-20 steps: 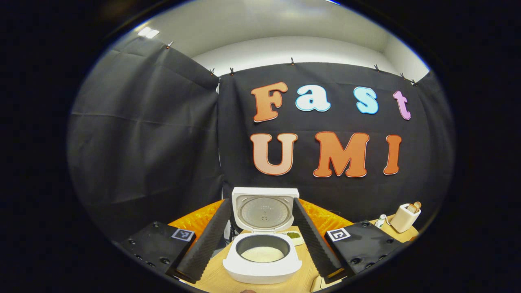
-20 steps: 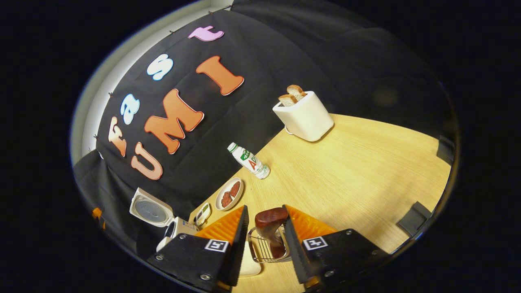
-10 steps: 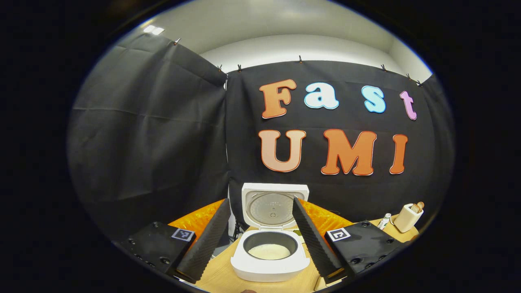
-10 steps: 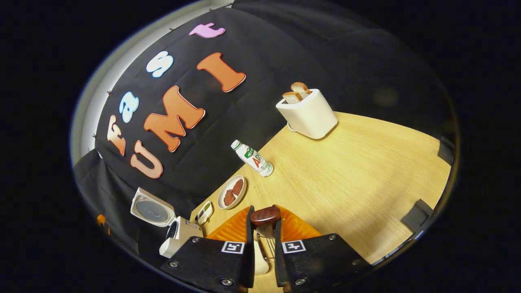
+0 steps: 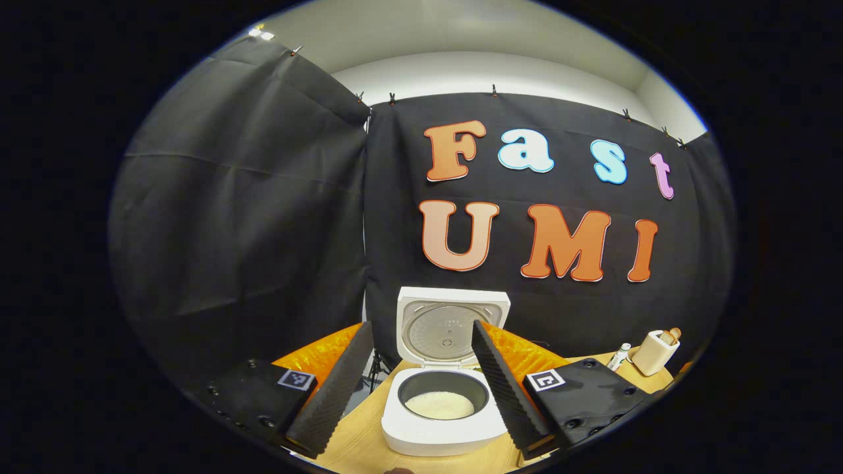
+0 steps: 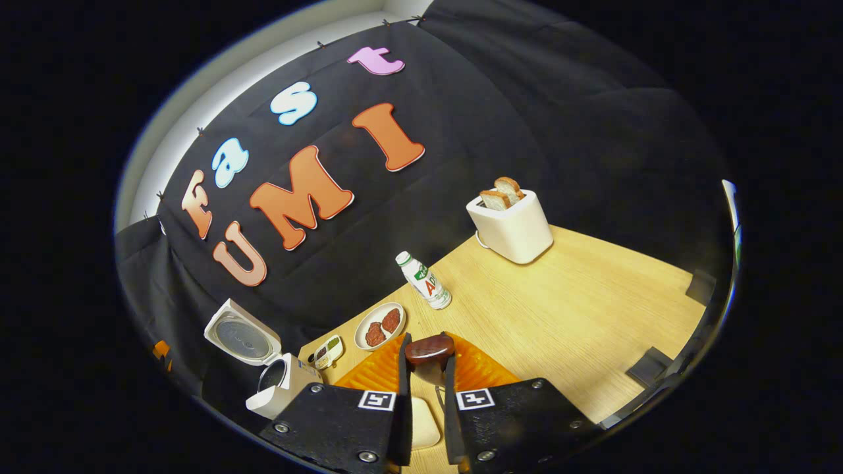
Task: Close the left gripper, press the button to open the rice cooker; take a wooden spoon from the chopstick holder with the right hand, scoop a spoonful of rice and pour it into the rice cooker, then put the wooden spoon back into the chopstick holder.
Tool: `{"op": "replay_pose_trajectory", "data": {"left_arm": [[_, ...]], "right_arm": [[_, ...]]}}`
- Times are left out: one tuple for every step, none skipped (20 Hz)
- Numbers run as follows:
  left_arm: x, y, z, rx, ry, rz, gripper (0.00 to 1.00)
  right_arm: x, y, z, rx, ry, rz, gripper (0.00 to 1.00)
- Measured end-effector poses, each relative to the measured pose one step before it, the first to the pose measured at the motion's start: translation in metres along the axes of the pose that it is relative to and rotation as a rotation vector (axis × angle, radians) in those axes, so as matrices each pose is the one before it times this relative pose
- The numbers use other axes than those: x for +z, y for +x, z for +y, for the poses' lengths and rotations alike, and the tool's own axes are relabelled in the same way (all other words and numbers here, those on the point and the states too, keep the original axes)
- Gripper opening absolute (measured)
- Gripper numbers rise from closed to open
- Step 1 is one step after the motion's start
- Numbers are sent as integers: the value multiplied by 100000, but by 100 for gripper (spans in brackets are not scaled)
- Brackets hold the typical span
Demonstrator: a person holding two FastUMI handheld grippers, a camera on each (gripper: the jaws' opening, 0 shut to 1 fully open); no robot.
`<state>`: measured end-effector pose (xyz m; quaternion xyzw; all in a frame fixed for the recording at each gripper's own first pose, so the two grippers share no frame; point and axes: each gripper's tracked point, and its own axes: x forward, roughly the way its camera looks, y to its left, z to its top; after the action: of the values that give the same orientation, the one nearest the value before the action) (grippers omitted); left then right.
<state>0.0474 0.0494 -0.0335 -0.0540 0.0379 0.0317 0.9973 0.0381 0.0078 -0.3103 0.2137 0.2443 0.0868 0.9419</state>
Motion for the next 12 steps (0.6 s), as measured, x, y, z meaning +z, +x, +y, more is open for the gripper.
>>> {"op": "replay_pose_trajectory", "data": {"left_arm": [[-31, 194, 504, -662, -1209, 765, 100], [-115, 336, 595, -347, -1045, 425, 100], [-14, 236, 541, -239, -522, -84, 100], [74, 250, 589, -217, 38, -197, 100], [62, 177, 532, -8, 431, -136, 100], [97, 243, 480, -358, 525, -329, 100], [137, 41, 428, -189, 587, -412, 100], [90, 10, 395, -216, 568, -338, 100], [121, 192, 380, -307, 433, -322, 100], [-10, 107, 311, -470, 147, 106, 100], [79, -25, 264, -597, 31, 195, 100], [65, 6, 352, -365, 370, 39, 100]], "right_arm": [[387, -132, 445, 610, -381, -1730, 19], [227, -11, 472, 717, -47, -1470, 19], [267, -241, 814, 1413, -426, -1009, 19], [127, -121, 824, 1557, -423, -669, 19], [2, -66, 785, 1696, -942, -544, 19], [-79, 82, 626, 1562, -1222, -283, 19], [-129, -8, 380, 1531, -1428, -44, 19], [-225, 11, 410, 1773, -1442, 173, 19], [-397, 11, 491, 1550, -939, 776, 19], [-516, 53, 407, 1415, -842, 1161, 19], [-427, -169, 566, 1107, -505, 1238, 19], [-489, 29, 350, 1151, -554, 1226, 19]]}}
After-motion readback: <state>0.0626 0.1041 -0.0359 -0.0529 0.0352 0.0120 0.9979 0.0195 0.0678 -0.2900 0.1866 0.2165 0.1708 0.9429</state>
